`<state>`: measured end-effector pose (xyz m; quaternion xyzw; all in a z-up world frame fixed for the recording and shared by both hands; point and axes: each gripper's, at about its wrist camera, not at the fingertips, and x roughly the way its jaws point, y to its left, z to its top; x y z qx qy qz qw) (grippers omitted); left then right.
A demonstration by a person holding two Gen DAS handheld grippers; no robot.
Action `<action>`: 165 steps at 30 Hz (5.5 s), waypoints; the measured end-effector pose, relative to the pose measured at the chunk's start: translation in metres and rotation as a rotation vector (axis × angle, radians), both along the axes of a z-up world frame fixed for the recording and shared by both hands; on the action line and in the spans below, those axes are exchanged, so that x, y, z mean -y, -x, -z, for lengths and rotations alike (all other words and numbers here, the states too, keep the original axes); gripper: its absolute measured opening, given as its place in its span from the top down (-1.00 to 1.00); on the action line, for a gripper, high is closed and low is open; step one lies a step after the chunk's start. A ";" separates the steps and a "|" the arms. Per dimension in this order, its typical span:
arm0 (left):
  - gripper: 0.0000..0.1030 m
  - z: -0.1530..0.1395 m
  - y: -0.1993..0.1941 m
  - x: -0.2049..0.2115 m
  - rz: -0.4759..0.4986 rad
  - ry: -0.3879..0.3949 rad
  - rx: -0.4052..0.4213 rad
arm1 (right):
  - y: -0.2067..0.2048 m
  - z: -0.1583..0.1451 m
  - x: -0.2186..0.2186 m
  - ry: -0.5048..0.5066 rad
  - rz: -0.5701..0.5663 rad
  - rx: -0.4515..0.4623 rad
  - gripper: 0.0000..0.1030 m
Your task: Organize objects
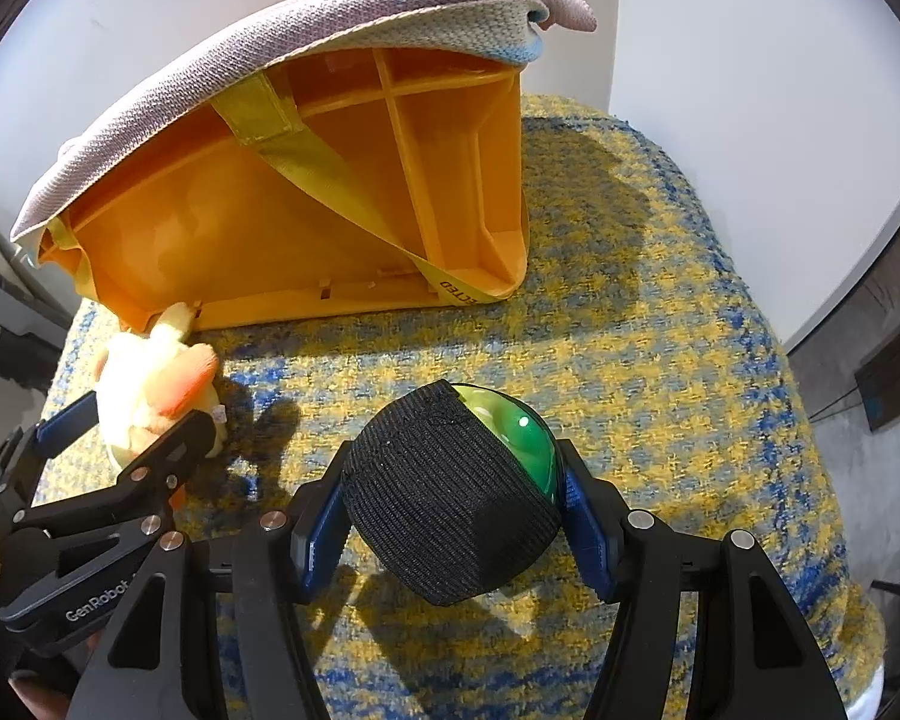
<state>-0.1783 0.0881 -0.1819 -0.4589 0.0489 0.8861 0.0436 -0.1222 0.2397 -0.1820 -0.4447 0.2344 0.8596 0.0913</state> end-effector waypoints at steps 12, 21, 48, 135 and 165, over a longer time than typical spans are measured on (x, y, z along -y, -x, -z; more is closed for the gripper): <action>-0.13 -0.007 -0.019 -0.005 0.004 -0.036 0.011 | -0.007 -0.012 0.008 -0.013 -0.006 -0.022 -0.21; -0.08 -0.020 -0.033 0.009 0.006 -0.047 -0.018 | -0.015 -0.031 0.016 -0.026 -0.010 -0.051 -0.21; -0.07 -0.127 -0.061 0.034 -0.024 -0.056 -0.192 | -0.040 -0.128 0.033 -0.108 -0.026 -0.218 -0.21; -0.88 -0.220 0.064 0.045 -0.041 -0.080 -0.196 | 0.054 -0.203 -0.035 -0.144 0.036 -0.284 -0.82; -0.99 -0.214 -0.086 0.070 0.010 -0.056 -0.041 | -0.087 -0.196 0.028 -0.100 -0.006 -0.221 -0.82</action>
